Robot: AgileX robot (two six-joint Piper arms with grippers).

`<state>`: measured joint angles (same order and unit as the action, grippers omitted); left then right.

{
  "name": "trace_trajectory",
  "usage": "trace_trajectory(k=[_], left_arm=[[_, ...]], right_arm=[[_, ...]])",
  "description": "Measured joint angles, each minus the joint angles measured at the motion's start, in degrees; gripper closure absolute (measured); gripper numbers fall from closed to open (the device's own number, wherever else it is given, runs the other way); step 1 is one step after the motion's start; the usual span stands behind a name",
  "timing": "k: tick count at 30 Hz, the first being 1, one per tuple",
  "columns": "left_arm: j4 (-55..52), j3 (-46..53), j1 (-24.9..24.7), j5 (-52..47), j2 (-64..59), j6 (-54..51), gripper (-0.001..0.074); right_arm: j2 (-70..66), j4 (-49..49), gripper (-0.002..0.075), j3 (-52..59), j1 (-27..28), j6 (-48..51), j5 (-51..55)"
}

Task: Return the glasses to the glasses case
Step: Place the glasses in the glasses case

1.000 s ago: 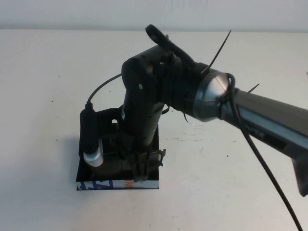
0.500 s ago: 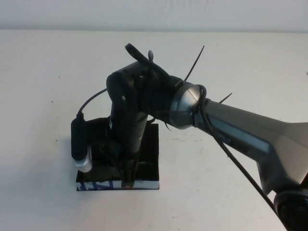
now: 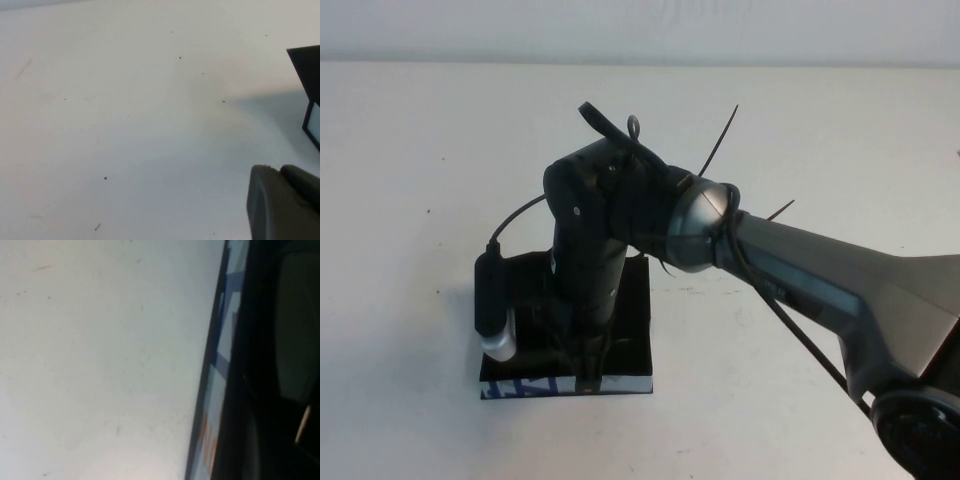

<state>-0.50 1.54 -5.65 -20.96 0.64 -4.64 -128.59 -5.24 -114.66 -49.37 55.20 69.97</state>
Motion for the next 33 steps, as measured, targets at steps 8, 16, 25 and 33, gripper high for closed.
trace_trajectory(k=[8,16,25,33], left_arm=[[0.0,0.0,0.0,0.0,0.0,0.0,0.0734],[0.0,0.0,0.0,0.0,0.0,0.0,0.0734],[0.0,0.0,0.0,0.0,0.0,0.0,0.0734],[0.0,0.0,0.0,0.0,0.0,0.0,0.0734]], right_arm=[[-0.7,0.2,0.0673,0.0,0.0,0.0,0.0],[-0.7,0.3,0.067,0.0,0.0,0.0,0.0],[0.1,1.7,0.0536,0.0,0.0,-0.1,0.0],[5.1,4.4,0.0517,0.3,0.0,-3.8,0.1]])
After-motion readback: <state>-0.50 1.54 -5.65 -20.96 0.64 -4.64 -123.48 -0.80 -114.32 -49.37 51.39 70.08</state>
